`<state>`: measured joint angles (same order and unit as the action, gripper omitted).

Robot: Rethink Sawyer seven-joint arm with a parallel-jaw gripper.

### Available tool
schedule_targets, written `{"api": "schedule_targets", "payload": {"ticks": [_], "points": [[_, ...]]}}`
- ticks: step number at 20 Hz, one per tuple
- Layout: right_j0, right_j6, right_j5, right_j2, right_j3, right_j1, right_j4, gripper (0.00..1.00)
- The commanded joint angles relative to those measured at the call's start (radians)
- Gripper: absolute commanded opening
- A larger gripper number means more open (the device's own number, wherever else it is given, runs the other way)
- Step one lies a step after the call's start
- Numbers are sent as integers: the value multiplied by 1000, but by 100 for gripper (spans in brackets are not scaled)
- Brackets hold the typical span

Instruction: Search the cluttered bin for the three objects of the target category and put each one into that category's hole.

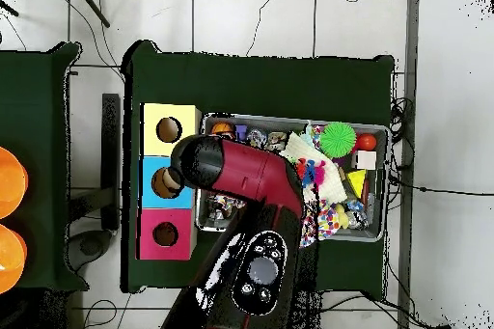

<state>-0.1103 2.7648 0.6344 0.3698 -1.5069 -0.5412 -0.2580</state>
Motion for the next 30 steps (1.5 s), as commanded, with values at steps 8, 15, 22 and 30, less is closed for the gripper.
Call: {"api": "schedule_targets", "payload": {"ticks": [8, 15, 22, 30], "points": [[-21, 122, -16, -79, -151, -49, -26, 0], [-68, 157, -43, -64, -229, -91, -36, 0], [-98, 167, -136, -81, -319, -109, -53, 0], [-199, 266, -181, -53, -408, -135, -115, 0]]}}
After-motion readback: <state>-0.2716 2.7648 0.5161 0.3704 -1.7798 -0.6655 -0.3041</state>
